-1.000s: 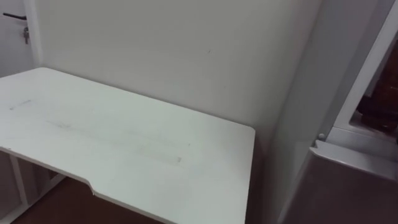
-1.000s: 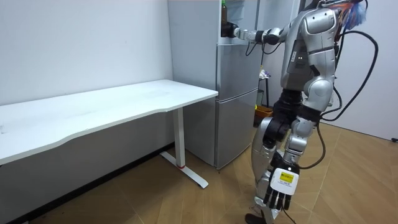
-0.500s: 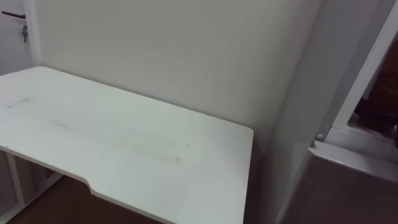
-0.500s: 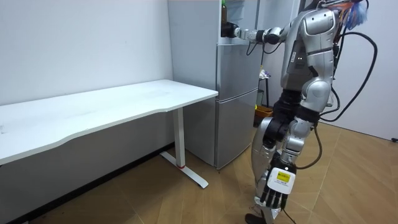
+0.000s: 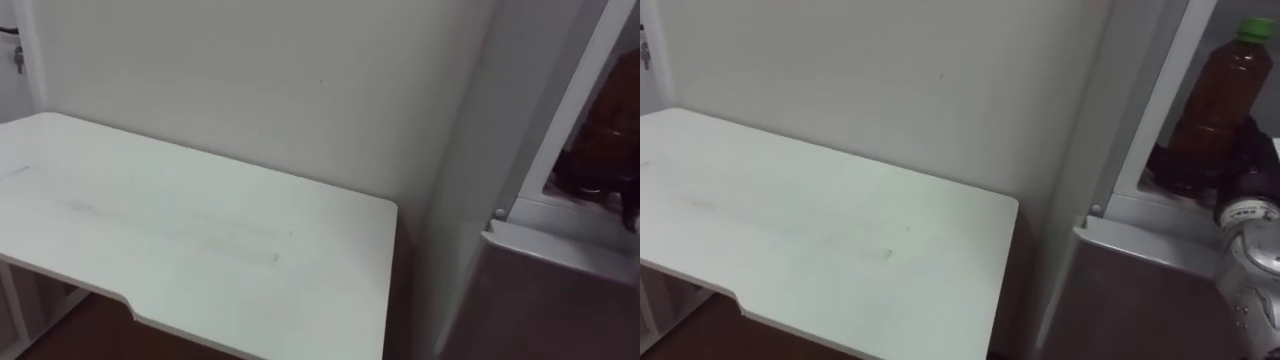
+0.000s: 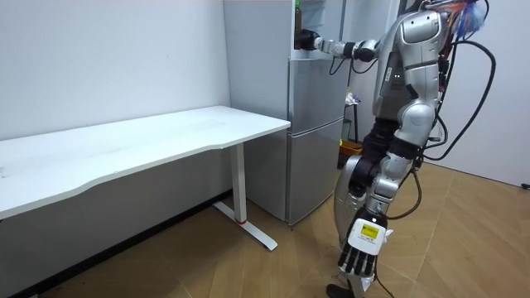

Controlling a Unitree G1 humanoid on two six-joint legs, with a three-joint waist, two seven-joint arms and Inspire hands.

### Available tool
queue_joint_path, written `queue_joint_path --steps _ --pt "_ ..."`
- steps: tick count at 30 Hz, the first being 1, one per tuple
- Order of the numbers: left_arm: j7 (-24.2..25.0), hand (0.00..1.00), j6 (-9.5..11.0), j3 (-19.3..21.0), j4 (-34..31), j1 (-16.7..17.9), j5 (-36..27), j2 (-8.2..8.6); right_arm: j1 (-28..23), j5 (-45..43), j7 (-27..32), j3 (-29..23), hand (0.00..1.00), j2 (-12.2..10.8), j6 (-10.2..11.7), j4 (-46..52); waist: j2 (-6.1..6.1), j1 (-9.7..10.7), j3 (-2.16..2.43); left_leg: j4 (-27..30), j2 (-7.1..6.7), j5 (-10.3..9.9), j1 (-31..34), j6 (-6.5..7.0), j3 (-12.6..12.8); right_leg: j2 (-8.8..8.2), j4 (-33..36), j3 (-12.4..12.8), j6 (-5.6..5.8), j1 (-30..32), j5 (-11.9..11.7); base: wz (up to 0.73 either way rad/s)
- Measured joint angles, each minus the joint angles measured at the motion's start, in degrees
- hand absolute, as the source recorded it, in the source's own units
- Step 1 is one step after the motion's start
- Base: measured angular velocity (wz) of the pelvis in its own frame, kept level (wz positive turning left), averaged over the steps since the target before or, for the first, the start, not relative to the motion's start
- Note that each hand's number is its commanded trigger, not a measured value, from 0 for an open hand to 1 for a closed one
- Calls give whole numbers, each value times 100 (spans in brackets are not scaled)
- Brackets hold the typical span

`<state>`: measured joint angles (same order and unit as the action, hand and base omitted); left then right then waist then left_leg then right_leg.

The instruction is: Put the bottle in the upper fridge

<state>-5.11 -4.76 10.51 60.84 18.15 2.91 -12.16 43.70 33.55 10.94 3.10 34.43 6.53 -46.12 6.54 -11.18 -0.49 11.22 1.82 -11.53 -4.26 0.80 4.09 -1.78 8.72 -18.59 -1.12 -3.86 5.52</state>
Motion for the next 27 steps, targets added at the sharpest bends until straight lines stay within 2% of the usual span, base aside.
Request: queue_joint_path --steps 5,6,7,8,16,18,23,27 --pt "-93 0 12 59 -12 17 17 5 -502 253 -11 -216 0 -10 -36 744 2 42 38 -33 10 0 -23 -4 57 14 -8 116 0 10 1 -3" --pt "-91 0 13 59 -15 18 17 5 -588 248 2 -232 0 -10 -38 868 27 42 57 -36 9 0 -26 -4 61 17 -8 122 0 10 1 -4" --pt "-91 0 19 59 -20 32 17 5 -812 248 37 -257 0 -12 -36 1163 0 54 51 -40 7 0 -27 -4 63 17 -9 124 1 11 1 0" --pt "-91 0 26 57 -20 44 15 6 -1001 247 56 -260 0 -14 -37 1439 18 63 77 -44 6 0 -29 -3 67 17 -8 130 2 11 2 0" --pt "-331 0 144 -95 -41 -7 -112 64 -1653 260 222 -202 0 -133 -40 2464 -15 189 65 -42 21 1 -54 -6 156 -10 2 152 1 9 4 -2" --pt "-346 0 144 -168 -50 -1 -111 59 -1678 225 278 -200 0 -207 -43 2564 -18 196 62 -49 31 1 -76 -8 200 -9 1 187 -1 10 8 -9" --pt "-345 0 141 -230 -91 48 -107 85 -1769 174 563 -209 0 -584 -49 2944 -32 240 47 -90 40 0 -128 -10 277 12 -4 276 0 14 15 -7" --pt "-346 0 142 -236 -90 40 -109 86 -1786 161 768 -208 0 -659 -48 3047 -38 239 43 -106 38 -2 -135 -7 294 27 -8 283 1 18 14 -1"
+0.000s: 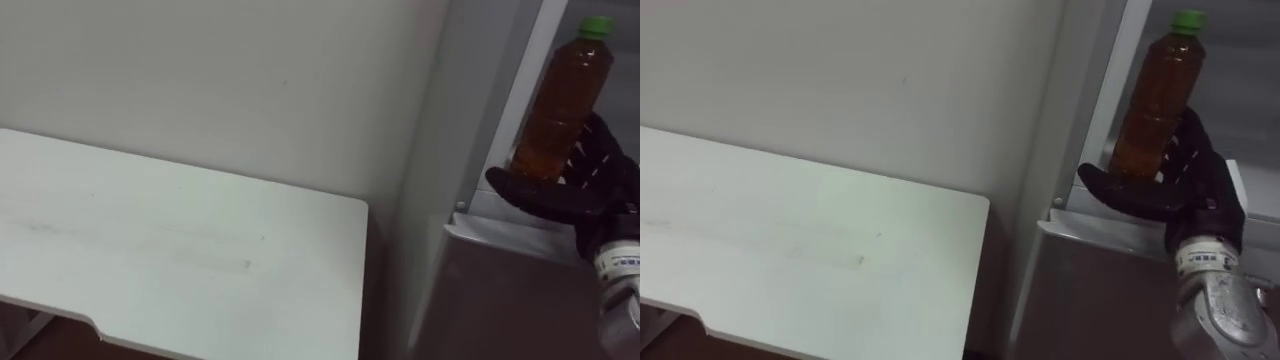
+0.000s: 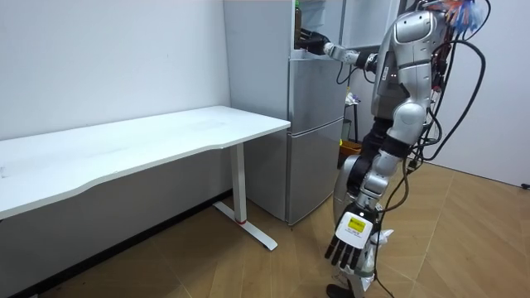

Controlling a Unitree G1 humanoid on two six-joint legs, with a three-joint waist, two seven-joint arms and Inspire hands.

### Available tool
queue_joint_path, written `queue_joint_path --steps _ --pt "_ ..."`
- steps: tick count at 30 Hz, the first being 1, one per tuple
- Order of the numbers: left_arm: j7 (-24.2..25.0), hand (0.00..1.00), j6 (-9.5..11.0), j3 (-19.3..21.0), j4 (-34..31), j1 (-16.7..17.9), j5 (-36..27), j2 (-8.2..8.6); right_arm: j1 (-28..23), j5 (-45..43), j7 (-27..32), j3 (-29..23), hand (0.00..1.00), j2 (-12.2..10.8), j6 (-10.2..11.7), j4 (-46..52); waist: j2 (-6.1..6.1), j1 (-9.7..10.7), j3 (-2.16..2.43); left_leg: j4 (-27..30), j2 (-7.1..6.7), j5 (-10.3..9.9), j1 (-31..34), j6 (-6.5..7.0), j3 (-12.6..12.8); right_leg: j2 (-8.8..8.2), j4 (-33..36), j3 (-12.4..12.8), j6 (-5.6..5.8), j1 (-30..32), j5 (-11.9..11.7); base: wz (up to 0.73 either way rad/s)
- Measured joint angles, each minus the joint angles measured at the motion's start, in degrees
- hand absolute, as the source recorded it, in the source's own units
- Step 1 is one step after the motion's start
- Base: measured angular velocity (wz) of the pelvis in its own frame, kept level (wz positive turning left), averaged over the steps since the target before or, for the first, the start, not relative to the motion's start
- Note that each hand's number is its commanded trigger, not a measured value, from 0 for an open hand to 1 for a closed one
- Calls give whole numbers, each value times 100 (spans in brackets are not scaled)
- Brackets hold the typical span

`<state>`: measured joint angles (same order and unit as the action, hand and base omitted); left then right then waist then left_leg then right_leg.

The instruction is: Put the bottle in the upper fridge

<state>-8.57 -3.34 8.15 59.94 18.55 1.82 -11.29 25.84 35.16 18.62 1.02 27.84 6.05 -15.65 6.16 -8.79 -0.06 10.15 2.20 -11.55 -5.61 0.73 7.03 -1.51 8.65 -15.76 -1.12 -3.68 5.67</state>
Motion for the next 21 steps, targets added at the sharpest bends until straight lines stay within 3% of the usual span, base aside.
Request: queue_joint_path --steps 11,21 --pt "-12 0 -7 -34 -20 98 -8 148 -476 -425 327 -4 0 -101 6 989 -51 95 9 -90 7 -2 5 -4 52 43 2 83 1 78 0 -3" --pt "-98 0 -6 -42 11 108 -10 203 -681 -716 432 -11 0 -101 6 1204 -92 126 8 -55 14 -5 -5 -6 49 44 33 111 -3 66 -3 0"
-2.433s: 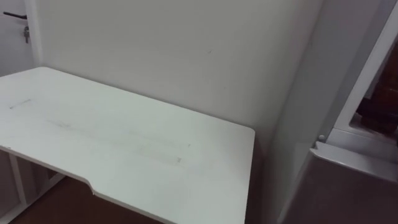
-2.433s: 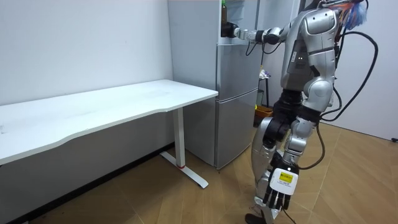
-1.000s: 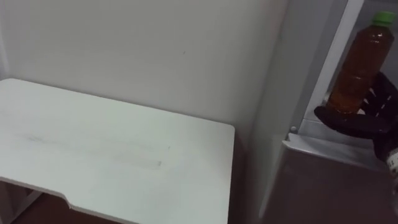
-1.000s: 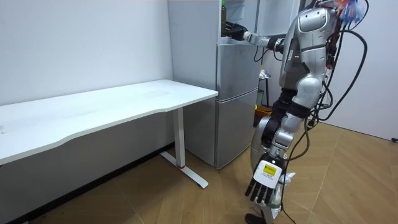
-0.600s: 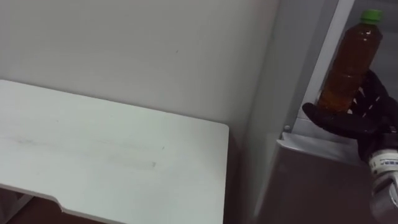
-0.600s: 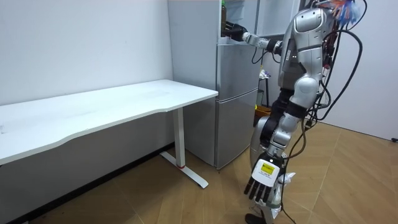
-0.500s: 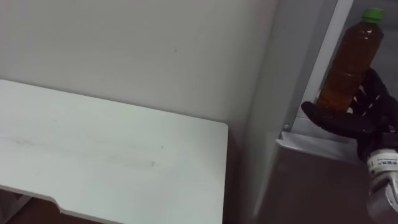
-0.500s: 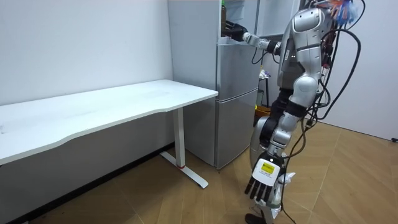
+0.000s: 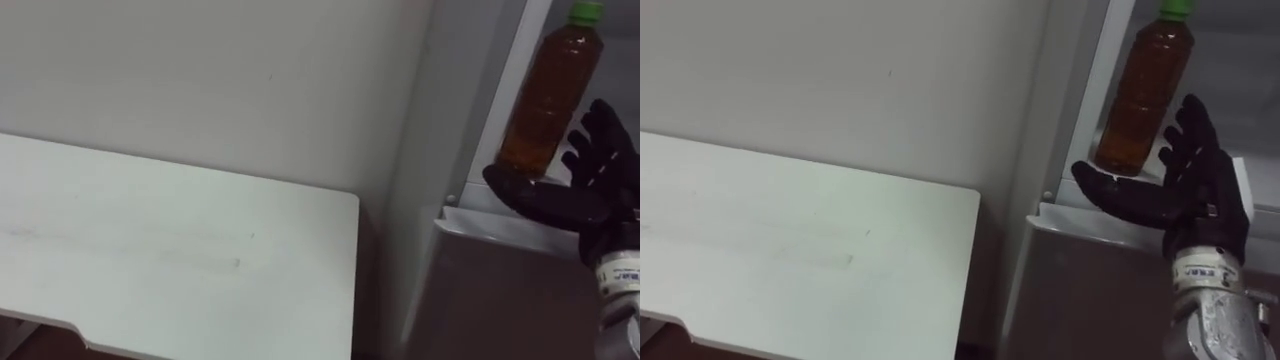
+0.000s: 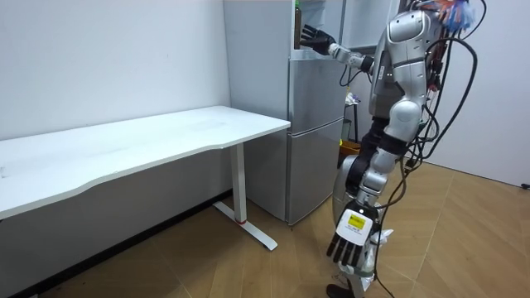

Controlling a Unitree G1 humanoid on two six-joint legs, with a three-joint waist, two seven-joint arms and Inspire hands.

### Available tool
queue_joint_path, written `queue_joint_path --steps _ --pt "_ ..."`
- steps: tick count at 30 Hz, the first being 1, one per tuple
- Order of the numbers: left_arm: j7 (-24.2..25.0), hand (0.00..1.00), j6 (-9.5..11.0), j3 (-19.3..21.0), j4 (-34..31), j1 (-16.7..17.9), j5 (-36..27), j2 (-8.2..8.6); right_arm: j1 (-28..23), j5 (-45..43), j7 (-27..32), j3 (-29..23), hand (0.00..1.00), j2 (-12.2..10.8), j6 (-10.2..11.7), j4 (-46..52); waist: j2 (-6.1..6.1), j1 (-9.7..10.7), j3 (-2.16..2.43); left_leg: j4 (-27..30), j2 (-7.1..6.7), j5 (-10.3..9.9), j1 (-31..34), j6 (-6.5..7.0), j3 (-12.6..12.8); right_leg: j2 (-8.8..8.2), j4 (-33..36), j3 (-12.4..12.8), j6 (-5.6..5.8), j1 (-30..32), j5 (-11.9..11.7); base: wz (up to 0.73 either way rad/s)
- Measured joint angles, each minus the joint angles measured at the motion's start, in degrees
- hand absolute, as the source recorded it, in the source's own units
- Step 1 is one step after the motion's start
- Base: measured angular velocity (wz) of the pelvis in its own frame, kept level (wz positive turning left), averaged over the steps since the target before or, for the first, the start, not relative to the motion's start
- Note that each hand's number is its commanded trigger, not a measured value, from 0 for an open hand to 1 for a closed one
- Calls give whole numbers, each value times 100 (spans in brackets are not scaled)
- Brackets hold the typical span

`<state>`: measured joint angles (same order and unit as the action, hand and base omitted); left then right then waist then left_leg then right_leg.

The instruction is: Put the bottle in the upper fridge

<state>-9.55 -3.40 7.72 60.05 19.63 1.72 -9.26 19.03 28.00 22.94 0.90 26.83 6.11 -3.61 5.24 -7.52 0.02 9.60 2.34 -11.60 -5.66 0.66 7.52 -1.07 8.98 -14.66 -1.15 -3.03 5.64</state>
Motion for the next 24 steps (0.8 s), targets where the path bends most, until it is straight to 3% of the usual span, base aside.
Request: queue_joint_path --steps 8,16,19,24 --pt "1 0 6 7 83 24 3 125 -17 -376 154 -270 0 -43 10 86 -48 22 36 6 0 2 -12 -3 33 5 11 38 0 7 1 0" --pt "0 0 151 7 71 11 -8 132 -131 -400 419 -507 0 -309 84 417 45 121 -21 -11 -5 -2 2 -7 24 18 -34 52 8 19 9 0" --pt "2 0 184 3 80 11 -256 139 -322 -510 480 -506 0 -342 96 639 70 117 -12 -30 -5 -11 -9 -11 54 22 -35 77 12 28 17 0" --pt "1 0 225 -72 118 7 -486 161 -593 -103 517 -526 0 -492 168 1228 -14 181 -18 -5 3 -35 -15 -5 39 24 -35 64 12 24 15 0"
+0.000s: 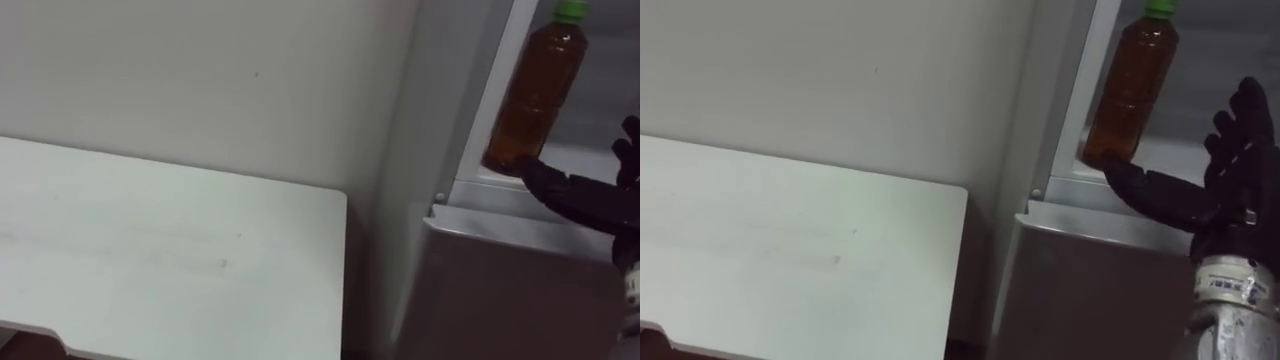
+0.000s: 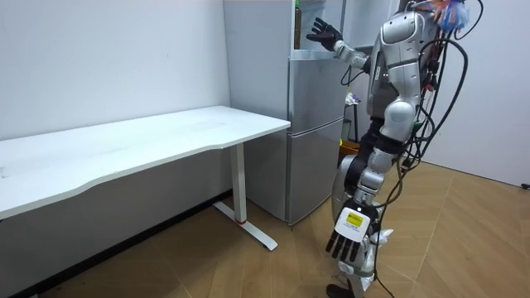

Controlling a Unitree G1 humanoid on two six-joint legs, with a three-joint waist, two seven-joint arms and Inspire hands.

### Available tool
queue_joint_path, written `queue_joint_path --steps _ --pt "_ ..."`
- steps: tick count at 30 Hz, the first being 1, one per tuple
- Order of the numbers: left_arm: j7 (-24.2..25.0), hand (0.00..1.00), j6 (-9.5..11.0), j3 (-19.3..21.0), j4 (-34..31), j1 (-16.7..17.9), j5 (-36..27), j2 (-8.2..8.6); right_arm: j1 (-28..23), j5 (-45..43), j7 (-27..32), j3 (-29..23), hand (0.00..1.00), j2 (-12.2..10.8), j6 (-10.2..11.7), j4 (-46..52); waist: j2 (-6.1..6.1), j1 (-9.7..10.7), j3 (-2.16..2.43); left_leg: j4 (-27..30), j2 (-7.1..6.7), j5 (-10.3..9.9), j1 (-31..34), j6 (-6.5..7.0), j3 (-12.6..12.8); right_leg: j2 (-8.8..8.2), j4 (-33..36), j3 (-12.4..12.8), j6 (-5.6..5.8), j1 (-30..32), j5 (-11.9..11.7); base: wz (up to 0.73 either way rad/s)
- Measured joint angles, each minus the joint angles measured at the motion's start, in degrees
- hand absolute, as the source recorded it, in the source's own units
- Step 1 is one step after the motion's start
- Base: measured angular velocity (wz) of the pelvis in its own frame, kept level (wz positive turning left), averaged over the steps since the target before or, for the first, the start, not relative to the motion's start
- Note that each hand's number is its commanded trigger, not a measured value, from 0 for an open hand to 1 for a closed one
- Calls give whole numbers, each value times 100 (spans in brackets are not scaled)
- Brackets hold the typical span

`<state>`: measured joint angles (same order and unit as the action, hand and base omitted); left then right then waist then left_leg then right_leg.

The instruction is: Put the bottle in the upper fridge

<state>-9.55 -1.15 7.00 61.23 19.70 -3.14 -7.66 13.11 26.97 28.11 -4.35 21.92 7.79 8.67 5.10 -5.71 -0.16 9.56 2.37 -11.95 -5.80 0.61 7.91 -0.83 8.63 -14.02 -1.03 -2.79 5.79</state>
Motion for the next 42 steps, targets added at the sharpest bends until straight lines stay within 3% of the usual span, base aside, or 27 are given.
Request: queue_joint_path --steps 3,5,8,11,15,18,27,30,33,35,42 --pt "-7 0 49 -96 64 21 4 16 -149 645 -122 -125 0 -177 68 424 -147 93 22 -1 2 -28 13 5 -9 0 -1 -4 2 -11 0 0" --pt "-133 0 118 -184 66 5 18 34 -517 904 -217 -137 0 -384 354 701 -236 125 32 -5 0 -34 -14 6 -6 1 11 9 4 -23 1 -2" --pt "-282 0 238 -293 70 -24 -4 83 -891 813 -251 -128 0 -758 377 720 -310 148 32 -8 7 -34 -39 5 78 7 46 83 4 -1 1 -11" --pt "-425 0 296 -339 69 -65 -28 161 -1259 597 -93 -87 0 -912 388 720 -354 155 35 5 -6 -34 16 9 173 5 117 235 13 131 17 -21" --pt "-519 0 438 -395 72 -141 -117 163 -1512 -110 247 -28 0 -1024 502 720 -389 224 27 5 -11 -31 31 12 294 23 114 310 16 189 9 -13" --pt "-522 0 597 -398 70 -175 -157 164 -1679 -911 600 -34 0 -1080 743 475 -405 335 9 -5 -17 -32 19 12 296 31 106 310 16 172 9 0" --pt "-507 0 642 -649 85 -245 -745 147 -1955 -909 1632 -23 0 -1140 780 -812 -446 470 18 -33 -17 -35 22 9 282 33 100 307 18 215 23 0" --pt "-513 0 642 -673 72 -235 -753 154 -2128 -583 1717 -18 0 -1302 769 -1518 -472 509 32 -49 -16 -36 2 9 279 37 89 310 19 196 23 0" --pt "-515 0 642 -678 74 -236 -792 152 -2231 108 1683 53 0 -1317 755 -2442 -521 548 20 -98 -16 -36 -63 10 279 26 105 314 29 180 56 0" --pt "-514 0 642 -777 72 -237 -1013 155 -2238 752 1787 48 0 -1336 731 -2925 -602 581 40 -110 -18 -36 -48 12 280 11 109 301 46 197 75 0" --pt "-425 0 653 -793 67 -344 -1238 181 -2293 1038 1937 83 0 -1374 770 -4190 -622 712 57 -129 -49 -35 -95 9 263 15 114 285 38 146 105 3"
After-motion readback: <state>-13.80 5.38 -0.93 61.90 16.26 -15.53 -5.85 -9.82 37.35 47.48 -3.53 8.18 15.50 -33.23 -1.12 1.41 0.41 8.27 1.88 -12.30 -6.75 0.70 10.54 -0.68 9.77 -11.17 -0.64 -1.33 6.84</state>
